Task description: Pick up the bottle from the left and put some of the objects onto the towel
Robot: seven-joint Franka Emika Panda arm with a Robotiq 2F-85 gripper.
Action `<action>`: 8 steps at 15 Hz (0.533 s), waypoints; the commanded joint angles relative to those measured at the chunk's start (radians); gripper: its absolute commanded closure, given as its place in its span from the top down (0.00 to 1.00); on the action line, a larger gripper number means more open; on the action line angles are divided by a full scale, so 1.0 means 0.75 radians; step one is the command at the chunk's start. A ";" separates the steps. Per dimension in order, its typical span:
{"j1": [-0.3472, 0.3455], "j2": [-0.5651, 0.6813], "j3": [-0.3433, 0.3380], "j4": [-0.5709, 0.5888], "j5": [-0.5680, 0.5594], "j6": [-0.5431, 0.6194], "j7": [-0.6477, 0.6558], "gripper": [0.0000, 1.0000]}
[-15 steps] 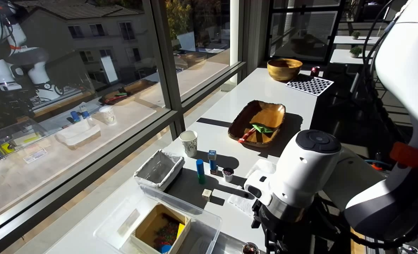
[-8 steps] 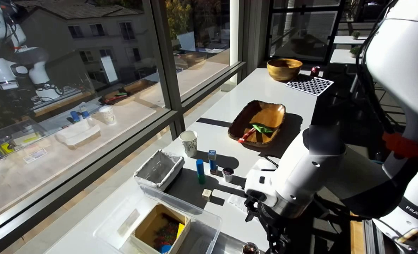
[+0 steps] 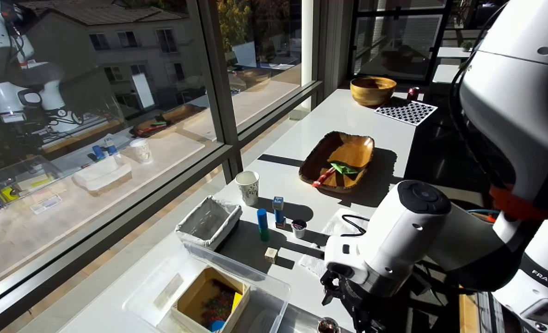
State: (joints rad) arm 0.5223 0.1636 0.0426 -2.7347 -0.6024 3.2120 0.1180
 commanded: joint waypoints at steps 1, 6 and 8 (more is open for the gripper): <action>0.130 0.011 -0.198 0.005 -0.080 0.102 -0.010 1.00; 0.315 0.118 -0.437 0.015 -0.001 0.255 -0.129 1.00; 0.340 0.181 -0.443 0.006 -0.004 0.299 -0.142 1.00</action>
State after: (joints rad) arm 0.7259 0.2086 -0.2645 -2.7335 -0.6273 3.3693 0.0419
